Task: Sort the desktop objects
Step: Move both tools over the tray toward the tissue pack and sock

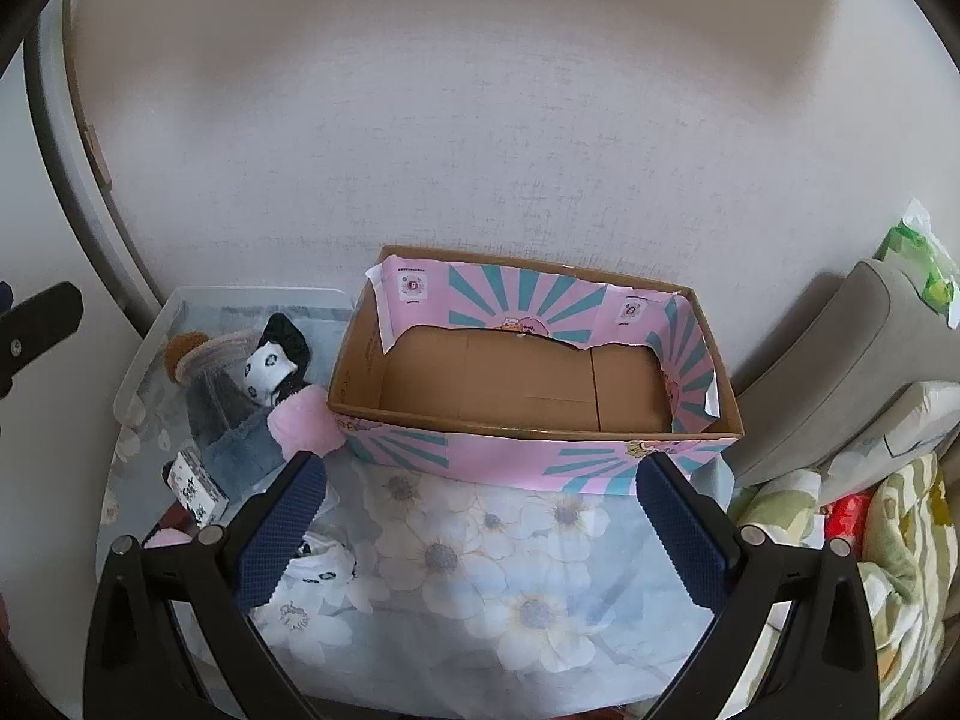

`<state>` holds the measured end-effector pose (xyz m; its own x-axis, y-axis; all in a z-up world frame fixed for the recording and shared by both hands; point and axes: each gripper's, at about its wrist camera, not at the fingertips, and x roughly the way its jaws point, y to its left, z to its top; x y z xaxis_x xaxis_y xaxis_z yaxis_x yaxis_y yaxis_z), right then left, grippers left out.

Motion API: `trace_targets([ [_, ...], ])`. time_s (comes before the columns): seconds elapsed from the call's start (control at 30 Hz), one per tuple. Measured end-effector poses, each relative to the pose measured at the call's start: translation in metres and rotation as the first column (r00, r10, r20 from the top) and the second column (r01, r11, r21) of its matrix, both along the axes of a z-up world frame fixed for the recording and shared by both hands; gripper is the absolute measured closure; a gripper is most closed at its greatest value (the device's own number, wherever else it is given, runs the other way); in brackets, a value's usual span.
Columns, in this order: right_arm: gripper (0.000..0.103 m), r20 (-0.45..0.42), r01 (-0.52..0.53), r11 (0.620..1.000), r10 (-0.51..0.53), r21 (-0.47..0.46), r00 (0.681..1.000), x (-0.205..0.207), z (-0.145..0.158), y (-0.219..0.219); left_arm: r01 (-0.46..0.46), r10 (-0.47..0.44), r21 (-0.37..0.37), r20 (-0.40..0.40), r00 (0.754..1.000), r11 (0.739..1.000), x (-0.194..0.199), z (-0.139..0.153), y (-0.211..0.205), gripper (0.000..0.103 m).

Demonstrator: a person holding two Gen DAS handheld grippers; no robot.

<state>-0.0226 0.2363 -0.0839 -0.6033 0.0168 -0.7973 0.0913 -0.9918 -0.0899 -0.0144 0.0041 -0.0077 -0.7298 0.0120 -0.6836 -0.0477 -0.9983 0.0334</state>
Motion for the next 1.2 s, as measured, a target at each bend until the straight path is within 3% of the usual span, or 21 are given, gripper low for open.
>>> trace_targets([
  [0.3, 0.000, -0.041, -0.052, 0.998, 0.051, -0.025, 0.998, 0.004, 0.009, -0.006, -0.006, 0.005, 0.059, 0.025, 1.000, 0.998, -0.006, -0.005, -0.011, 0.000],
  [0.53, 0.000, -0.048, -0.055, 0.998, 0.054, -0.009, 0.997, 0.003, 0.011, -0.005, -0.043, 0.043, 0.012, -0.004, 0.999, 0.999, -0.008, 0.001, -0.032, 0.000],
  [0.77, 0.000, -0.041, -0.076, 0.997, 0.077, 0.008, 0.996, 0.003, 0.007, -0.007, -0.064, 0.064, -0.009, 0.015, 0.998, 0.998, -0.008, -0.004, -0.064, 0.000],
  [0.97, 0.000, -0.019, -0.151, 0.988, 0.151, 0.005, 0.988, 0.002, -0.005, -0.012, -0.056, 0.056, 0.009, 0.035, 0.998, 0.998, 0.010, -0.026, -0.079, 0.000],
  [1.13, 0.000, 0.020, -0.221, 0.975, 0.221, -0.001, 0.975, 0.001, -0.030, -0.022, -0.065, 0.063, 0.070, 0.029, 0.998, 0.995, 0.025, -0.059, -0.087, 0.000],
  [1.2, 0.000, 0.029, -0.253, 0.967, 0.254, -0.016, 0.967, 0.003, -0.042, -0.028, -0.046, 0.045, 0.050, 0.023, 0.999, 0.998, 0.030, -0.076, -0.081, 0.000],
])
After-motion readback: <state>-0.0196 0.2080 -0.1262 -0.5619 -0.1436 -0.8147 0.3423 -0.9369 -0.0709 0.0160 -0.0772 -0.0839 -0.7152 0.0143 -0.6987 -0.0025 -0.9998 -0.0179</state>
